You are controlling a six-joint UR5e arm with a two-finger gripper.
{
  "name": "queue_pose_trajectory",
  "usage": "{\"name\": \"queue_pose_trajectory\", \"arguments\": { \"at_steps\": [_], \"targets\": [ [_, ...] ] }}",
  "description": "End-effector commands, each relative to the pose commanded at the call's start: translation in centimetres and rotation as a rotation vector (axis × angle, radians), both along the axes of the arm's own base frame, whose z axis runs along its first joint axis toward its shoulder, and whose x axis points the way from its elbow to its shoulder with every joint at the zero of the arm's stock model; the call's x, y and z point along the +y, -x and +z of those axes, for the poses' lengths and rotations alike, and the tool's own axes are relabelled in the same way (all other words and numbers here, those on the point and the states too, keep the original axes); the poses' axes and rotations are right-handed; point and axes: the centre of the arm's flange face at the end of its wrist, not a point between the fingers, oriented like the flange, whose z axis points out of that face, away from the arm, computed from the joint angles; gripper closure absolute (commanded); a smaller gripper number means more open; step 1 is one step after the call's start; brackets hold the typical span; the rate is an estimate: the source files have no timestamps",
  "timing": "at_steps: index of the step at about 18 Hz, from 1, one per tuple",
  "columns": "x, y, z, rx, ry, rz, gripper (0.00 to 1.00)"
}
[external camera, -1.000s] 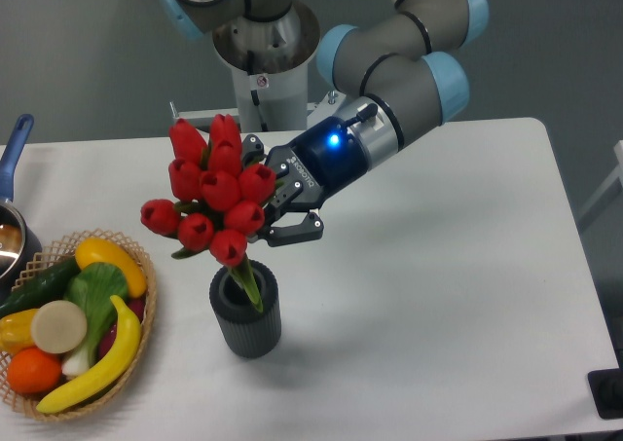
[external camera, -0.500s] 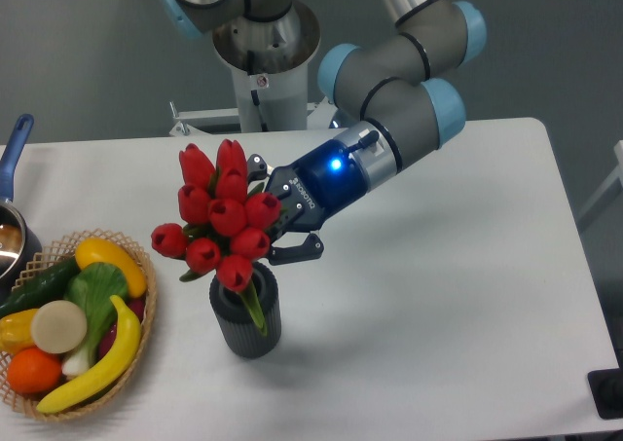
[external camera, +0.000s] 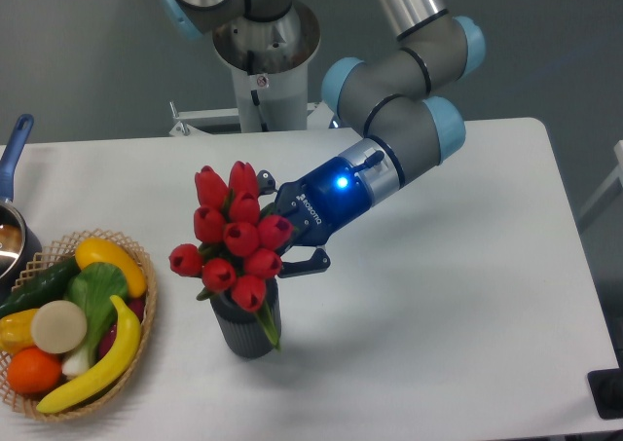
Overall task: Insert the flowers into the vase
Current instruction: 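Lower the tulip stems into the black vase opening, then push the tulips further down into the vase and settle them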
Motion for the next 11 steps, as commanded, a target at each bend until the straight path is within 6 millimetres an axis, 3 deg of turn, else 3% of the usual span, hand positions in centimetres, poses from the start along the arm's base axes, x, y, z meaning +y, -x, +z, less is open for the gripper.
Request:
{"name": "queue_pose_trajectory", "arguments": {
  "at_steps": [11],
  "targets": [
    [-0.1, 0.7, -2.6, 0.005, 0.008, 0.007, 0.61]
  ]
}}
